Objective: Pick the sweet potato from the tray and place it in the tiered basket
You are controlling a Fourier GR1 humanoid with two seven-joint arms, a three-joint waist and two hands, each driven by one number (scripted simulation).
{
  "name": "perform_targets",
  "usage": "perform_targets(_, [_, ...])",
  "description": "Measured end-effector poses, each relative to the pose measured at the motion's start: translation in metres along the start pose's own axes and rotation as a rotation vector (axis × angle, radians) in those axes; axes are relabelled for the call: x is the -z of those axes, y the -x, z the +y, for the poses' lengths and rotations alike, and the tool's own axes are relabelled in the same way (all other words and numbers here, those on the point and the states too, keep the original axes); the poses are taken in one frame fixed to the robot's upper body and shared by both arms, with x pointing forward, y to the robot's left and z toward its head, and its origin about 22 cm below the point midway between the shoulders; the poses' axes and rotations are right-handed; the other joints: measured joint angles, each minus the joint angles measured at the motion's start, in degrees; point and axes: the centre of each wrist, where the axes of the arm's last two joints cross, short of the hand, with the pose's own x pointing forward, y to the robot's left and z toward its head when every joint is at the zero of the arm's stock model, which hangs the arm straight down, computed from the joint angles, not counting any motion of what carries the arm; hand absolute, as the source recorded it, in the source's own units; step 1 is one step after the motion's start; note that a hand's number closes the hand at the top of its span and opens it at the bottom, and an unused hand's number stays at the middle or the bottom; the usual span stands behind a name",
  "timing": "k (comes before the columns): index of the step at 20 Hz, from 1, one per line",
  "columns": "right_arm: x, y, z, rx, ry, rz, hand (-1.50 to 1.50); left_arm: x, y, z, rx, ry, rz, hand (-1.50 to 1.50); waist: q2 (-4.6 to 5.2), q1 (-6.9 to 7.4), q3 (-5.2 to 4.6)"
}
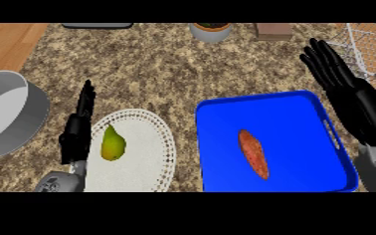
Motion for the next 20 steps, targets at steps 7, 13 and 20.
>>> perform_targets(7, [-0.052, 0.083, 0.041, 0.51, 0.109, 0.177, 1.5, -0.01, 0.021, 0.03, 0.03, 0.024, 0.172, 0.0, 2.91, 0.01, 1.87])
perform_targets(13, [-0.106, 0.131, 0.063, 0.589, 0.153, 0.217, -1.5, -0.016, 0.031, 0.065, 0.023, 0.085, 0.351, 0.0, 1.8, 0.15, 1.23])
perform_targets(20, [-0.114, 0.124, 0.004, 0.004, -0.054, 0.481, -1.5, -0.015, 0.029, 0.087, 0.03, 0.123, 0.403, 0.0, 1.25, 1.11, 0.77])
